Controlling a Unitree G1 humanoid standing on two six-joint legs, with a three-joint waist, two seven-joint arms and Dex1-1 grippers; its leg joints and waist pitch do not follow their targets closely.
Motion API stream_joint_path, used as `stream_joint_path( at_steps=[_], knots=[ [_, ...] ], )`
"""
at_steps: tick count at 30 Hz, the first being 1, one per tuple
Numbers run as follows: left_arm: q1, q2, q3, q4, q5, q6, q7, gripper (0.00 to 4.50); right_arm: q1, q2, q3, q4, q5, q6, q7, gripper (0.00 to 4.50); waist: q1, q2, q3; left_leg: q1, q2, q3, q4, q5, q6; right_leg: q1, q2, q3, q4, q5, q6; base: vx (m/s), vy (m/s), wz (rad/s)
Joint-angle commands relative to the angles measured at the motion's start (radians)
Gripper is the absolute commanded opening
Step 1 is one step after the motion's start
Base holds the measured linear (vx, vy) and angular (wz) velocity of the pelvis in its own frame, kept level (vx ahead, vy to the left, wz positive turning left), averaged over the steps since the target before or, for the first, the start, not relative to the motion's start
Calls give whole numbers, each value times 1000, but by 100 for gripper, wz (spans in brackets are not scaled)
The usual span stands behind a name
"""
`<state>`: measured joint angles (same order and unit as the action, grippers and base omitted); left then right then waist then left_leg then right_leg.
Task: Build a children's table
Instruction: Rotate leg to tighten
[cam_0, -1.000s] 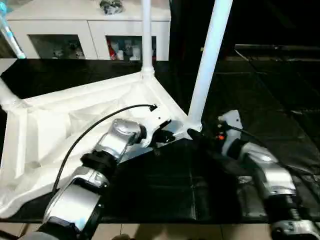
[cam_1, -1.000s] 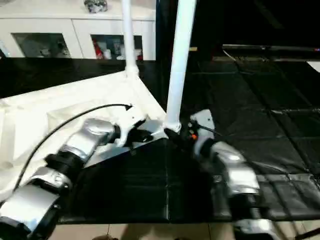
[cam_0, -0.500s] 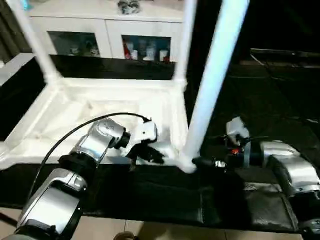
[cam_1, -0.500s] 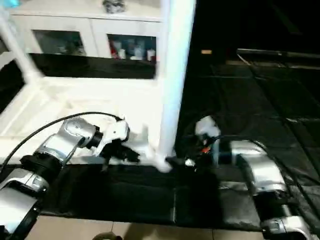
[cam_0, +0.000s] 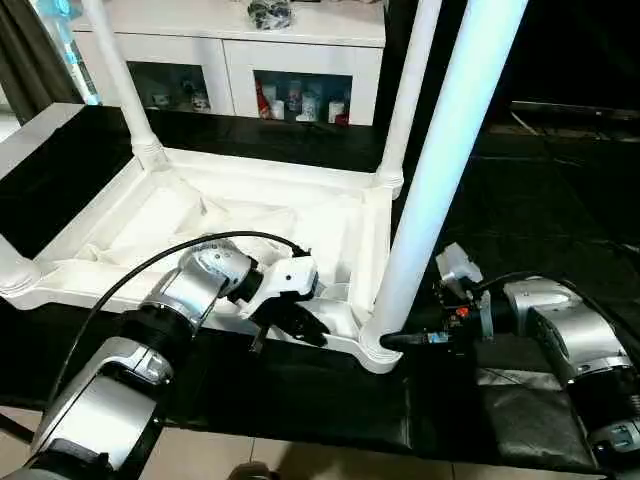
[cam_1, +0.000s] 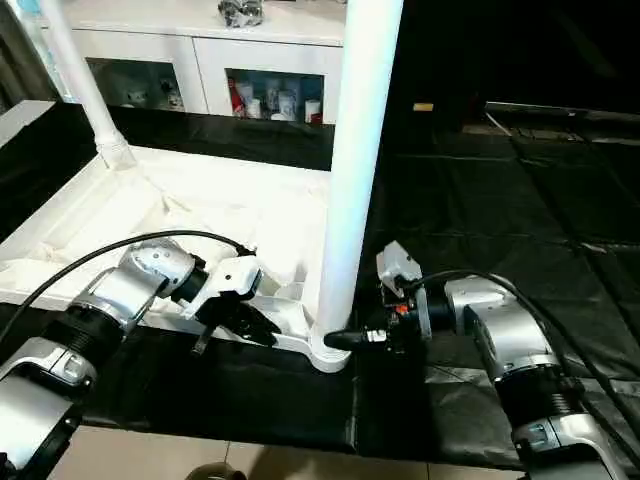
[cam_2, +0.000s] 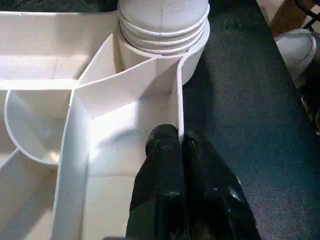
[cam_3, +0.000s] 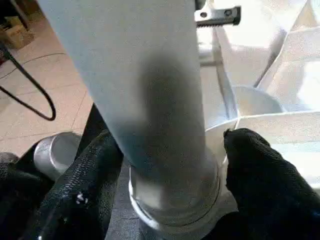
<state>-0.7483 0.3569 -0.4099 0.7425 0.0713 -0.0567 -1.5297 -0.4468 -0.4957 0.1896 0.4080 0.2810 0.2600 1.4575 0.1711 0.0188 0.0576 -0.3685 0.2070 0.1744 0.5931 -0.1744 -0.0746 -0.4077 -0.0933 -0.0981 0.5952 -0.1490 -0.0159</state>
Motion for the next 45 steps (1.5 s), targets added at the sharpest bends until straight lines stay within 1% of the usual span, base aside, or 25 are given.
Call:
stream_joint_path(
  at_steps=[1,8,11,13,17,19,20,21,22,23,24,26,27,28,29,30,31,34,35,36,37,39,40,41,45],
  knots=[
    [5,-7,-25,-34,-7,-12,-55,0,-29,-7,11,15,0,-11,26,297,-9,-11,-79,12,30,-3,-68,-221,44,53,-63,47,-68,-312,-201,0,0,0],
    [9,-6,-25,-33,-5,-5,-51,0,-21,6,11,10,6,-1,31,231,-9,-10,-78,13,30,-2,-68,-218,46,53,-62,47,-67,-308,-203,0,0,0],
    [6,-17,-5,-25,-6,41,8,0,4,13,2,-26,27,19,14,223,-10,-14,-77,13,29,-2,-69,-223,43,54,-62,47,-69,-324,-196,0,0,0],
    [6,-21,0,-25,-9,52,16,0,11,17,-3,-35,32,26,4,211,-10,-13,-74,15,29,-2,-70,-239,40,52,-63,47,-75,-365,-187,0,0,0],
    [-12,-70,58,-14,-18,154,171,0,38,90,-59,-69,36,67,-190,206,-13,-14,-69,19,29,-4,-74,-272,25,49,-63,46,-83,-429,-165,0,0,0],
    [-26,-100,91,-8,-26,204,254,0,38,137,-85,-64,17,73,-310,205,-27,-15,-65,19,22,-7,-76,-294,4,47,-65,40,-93,-510,-134,0,0,0],
    [-31,-110,102,-8,-31,225,278,0,38,156,-95,-62,13,80,-352,204,-28,-15,-66,21,19,-9,-75,-301,0,46,-66,37,-97,-536,-123,0,0,0],
    [-40,-135,122,-8,-35,258,341,0,31,198,-115,-50,2,94,-448,202,-40,-14,-66,18,18,-11,-76,-298,-2,48,-65,36,-99,-551,-110,0,0,0],
    [-45,-147,131,-8,-36,273,370,0,28,218,-123,-45,-4,93,-489,201,-51,-14,-64,9,17,-15,-79,-304,-7,53,-65,31,-101,-562,-96,0,0,0],
    [-49,-159,140,-8,-37,286,399,0,25,238,-130,-39,-11,88,-530,201,-56,-13,-65,8,15,-17,-79,-309,-9,55,-65,27,-103,-568,-90,0,0,0],
    [-57,-185,159,-4,-40,309,457,0,22,268,-134,-31,-29,90,-594,201,-67,-16,-68,4,13,-17,-78,-300,-5,58,-65,26,-105,-563,-80,0,0,0],
    [-68,-224,185,6,-47,336,541,0,16,312,-138,-15,-52,74,-677,200,-76,-12,-70,3,12,-16,-77,-279,5,58,-63,27,-105,-524,-90,0,0,0],
    [-76,-247,201,16,-49,348,597,0,10,341,-147,-4,-57,74,-724,200,-82,-15,-71,0,11,-13,-75,-259,13,57,-62,30,-102,-486,-105,0,0,0],
    [-84,-274,218,29,-51,356,661,0,-4,375,-161,16,-68,74,-796,200,-85,-12,-73,0,10,-11,-73,-238,19,56,-59,32,-97,-447,-121,0,0,0],
    [-87,-285,222,36,-50,356,685,0,-12,389,-167,29,-77,75,-834,200,-86,-13,-74,5,9,-9,-71,-229,23,53,-57,32,-97,-428,-135,0,0,0],
    [-91,-302,234,44,-48,357,730,0,-27,404,-173,49,-92,79,-886,200,-84,-11,-76,7,8,-8,-70,-223,27,54,-57,32,-97,-417,-138,0,0,0],
    [-98,-323,239,53,-34,346,790,0,-47,421,-175,76,-115,57,-939,200,-86,-8,-77,5,11,-9,-71,-213,27,55,-56,34,-90,-381,-153,0,0,0],
    [-102,-331,234,56,-22,336,813,0,-60,431,-185,93,-126,35,-976,200,-83,-7,-82,5,13,-6,-69,-175,43,58,-53,39,-77,-246,-191,0,0,0],
    [-102,-331,234,56,-21,336,813,0,-60,431,-185,93,-126,34,-976,200,-82,-7,-83,6,13,-5,-67,-169,48,57,-53,39,-75,-226,-198,0,0,0],
    [-102,-331,229,55,-17,337,810,0,-61,433,-188,95,-127,27,-982,200,-81,-8,-85,2,13,-5,-66,-144,60,62,-53,40,-67,-178,-210,61,-2,1],
    [-99,-325,215,48,0,339,801,0,-54,441,-197,81,-125,15,-987,266,-79,-6,-87,2,13,-4,-64,-125,71,62,-52,41,-62,-138,-221,0,0,0],
    [-95,-318,209,44,5,340,789,0,-45,442,-199,66,-118,15,-978,269,-78,-7,-86,2,12,-3,-64,-123,82,63,-52,41,-62,-121,-232,0,0,0],
    [-94,-317,210,43,7,341,788,0,-41,444,-201,62,-118,15,-977,278,-77,-5,-82,3,13,-2,-66,-143,82,63,-53,41,-66,-147,-230,0,0,0],
    [-94,-317,210,43,7,341,788,0,-41,444,-201,62,-118,15,-977,278,-79,-6,-80,4,13,-2,-67,-165,75,63,-53,40,-71,-184,-222,0,0,0],
    [-75,-281,189,41,10,316,720,0,6,414,-196,9,-113,-11,-916,321,-76,-5,-78,7,15,-3,-71,-193,60,61,-54,42,-78,-236,-196,0,0,0]
  ],
)
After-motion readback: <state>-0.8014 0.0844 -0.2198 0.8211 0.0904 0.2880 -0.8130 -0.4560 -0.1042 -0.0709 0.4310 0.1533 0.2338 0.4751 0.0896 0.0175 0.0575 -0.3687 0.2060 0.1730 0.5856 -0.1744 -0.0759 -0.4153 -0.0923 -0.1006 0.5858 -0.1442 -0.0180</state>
